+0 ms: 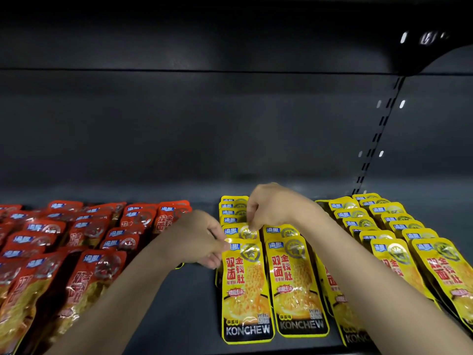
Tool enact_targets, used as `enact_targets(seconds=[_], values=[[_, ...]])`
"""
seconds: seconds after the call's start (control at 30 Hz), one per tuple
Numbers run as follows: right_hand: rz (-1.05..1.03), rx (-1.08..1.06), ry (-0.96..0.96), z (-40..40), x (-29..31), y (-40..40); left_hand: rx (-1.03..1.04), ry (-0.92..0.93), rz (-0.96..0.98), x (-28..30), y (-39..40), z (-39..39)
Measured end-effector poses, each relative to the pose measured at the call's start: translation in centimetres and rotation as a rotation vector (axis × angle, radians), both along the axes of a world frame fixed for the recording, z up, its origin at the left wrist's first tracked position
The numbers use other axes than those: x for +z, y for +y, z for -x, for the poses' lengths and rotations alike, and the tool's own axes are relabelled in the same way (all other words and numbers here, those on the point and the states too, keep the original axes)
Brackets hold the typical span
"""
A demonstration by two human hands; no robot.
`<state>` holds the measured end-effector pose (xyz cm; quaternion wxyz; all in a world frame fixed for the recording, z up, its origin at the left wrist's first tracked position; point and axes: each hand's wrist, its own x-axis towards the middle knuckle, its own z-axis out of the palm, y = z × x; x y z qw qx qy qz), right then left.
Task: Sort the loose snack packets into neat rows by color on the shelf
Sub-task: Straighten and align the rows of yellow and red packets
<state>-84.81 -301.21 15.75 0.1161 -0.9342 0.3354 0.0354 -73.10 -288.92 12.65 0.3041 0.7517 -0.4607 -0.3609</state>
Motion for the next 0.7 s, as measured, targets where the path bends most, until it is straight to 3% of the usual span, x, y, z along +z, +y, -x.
enact_targets(seconds=[0.7], values=[[-0.059, -0.127, -0.042, 0.0, -0.1, -0.3, 0.027, -0.155, 0.038, -1.0, 1.1, -0.5]])
